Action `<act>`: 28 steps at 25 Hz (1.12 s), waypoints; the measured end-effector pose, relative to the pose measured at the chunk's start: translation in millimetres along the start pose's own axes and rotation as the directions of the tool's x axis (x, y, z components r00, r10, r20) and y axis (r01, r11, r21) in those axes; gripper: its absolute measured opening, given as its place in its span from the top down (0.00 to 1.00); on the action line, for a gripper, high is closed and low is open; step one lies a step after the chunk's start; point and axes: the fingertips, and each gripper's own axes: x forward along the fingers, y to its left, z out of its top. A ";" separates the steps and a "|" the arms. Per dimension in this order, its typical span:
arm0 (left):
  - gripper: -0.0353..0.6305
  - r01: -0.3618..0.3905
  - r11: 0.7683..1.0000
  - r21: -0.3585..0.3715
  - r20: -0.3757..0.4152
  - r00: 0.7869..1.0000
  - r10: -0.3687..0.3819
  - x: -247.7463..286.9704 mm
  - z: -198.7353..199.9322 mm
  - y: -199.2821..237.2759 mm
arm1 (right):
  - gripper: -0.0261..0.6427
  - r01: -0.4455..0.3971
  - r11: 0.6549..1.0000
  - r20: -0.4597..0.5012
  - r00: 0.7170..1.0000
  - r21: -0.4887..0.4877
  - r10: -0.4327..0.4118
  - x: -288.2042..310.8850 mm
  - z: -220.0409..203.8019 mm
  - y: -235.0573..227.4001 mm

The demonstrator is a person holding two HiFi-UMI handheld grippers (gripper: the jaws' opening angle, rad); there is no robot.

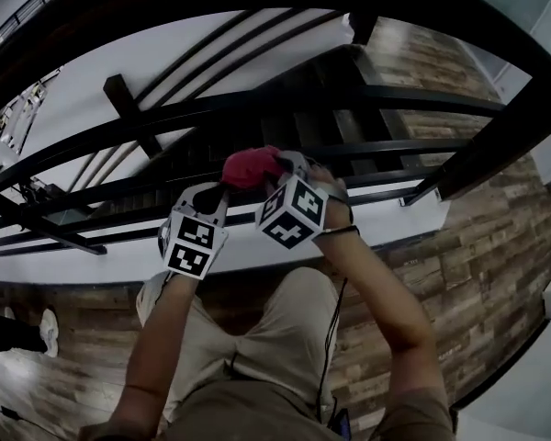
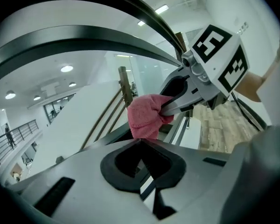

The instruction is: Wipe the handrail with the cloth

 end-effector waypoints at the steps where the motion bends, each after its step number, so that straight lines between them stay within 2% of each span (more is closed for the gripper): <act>1: 0.92 0.009 1.000 0.011 0.005 1.000 -0.009 8.9 10.9 -12.3 | 0.80 0.023 1.000 -0.010 1.000 0.003 -0.023 -5.6 -16.8 -12.2; 7: 0.92 0.100 0.991 0.086 0.052 0.993 -0.104 65.2 78.7 -89.6 | 0.80 0.147 0.986 -0.099 0.985 0.074 -0.139 -33.4 -114.0 -85.8; 10: 0.92 0.128 0.985 0.119 0.060 0.989 -0.136 86.8 105.4 -123.2 | 0.80 0.248 0.963 -0.187 0.956 0.103 -0.226 -52.7 -176.5 -134.5; 13: 0.92 0.155 0.981 0.113 0.079 0.983 -0.165 108.1 130.6 -154.4 | 0.80 0.345 0.923 -0.249 0.921 0.169 -0.299 -74.2 -241.5 -185.7; 15: 0.92 0.182 0.978 0.098 0.096 0.977 -0.191 121.5 145.6 -177.9 | 0.80 0.426 0.886 -0.302 0.882 0.182 -0.362 -87.0 -283.7 -214.2; 18: 0.92 0.218 0.971 0.103 0.118 0.966 -0.229 134.6 168.2 -211.3 | 0.81 0.534 0.835 -0.420 0.794 0.133 -0.441 -100.0 -349.7 -252.7; 20: 0.92 0.233 0.964 0.128 0.118 0.961 -0.248 135.8 177.5 -227.9 | 0.81 0.555 0.822 -0.493 0.756 0.132 -0.431 -98.2 -394.1 -269.1; 22: 0.92 0.237 0.960 0.149 0.119 0.960 -0.255 128.1 178.7 -235.9 | 0.81 0.569 0.809 -0.536 0.734 0.149 -0.418 -91.9 -432.7 -274.7; 24: 0.92 0.225 0.960 0.165 0.131 0.960 -0.247 115.1 177.6 -232.9 | 0.81 0.619 0.765 -0.547 0.709 0.180 -0.445 -100.7 -448.1 -281.5; 27: 0.92 0.199 0.964 0.178 0.147 0.963 -0.227 97.0 169.2 -213.9 | 0.81 0.718 0.659 -0.509 0.662 0.223 -0.549 -136.1 -433.4 -299.1; 28: 0.92 0.195 0.965 0.175 0.145 0.964 -0.221 91.5 161.5 -206.2 | 0.81 0.733 0.646 -0.486 0.653 0.214 -0.580 -143.2 -427.5 -303.2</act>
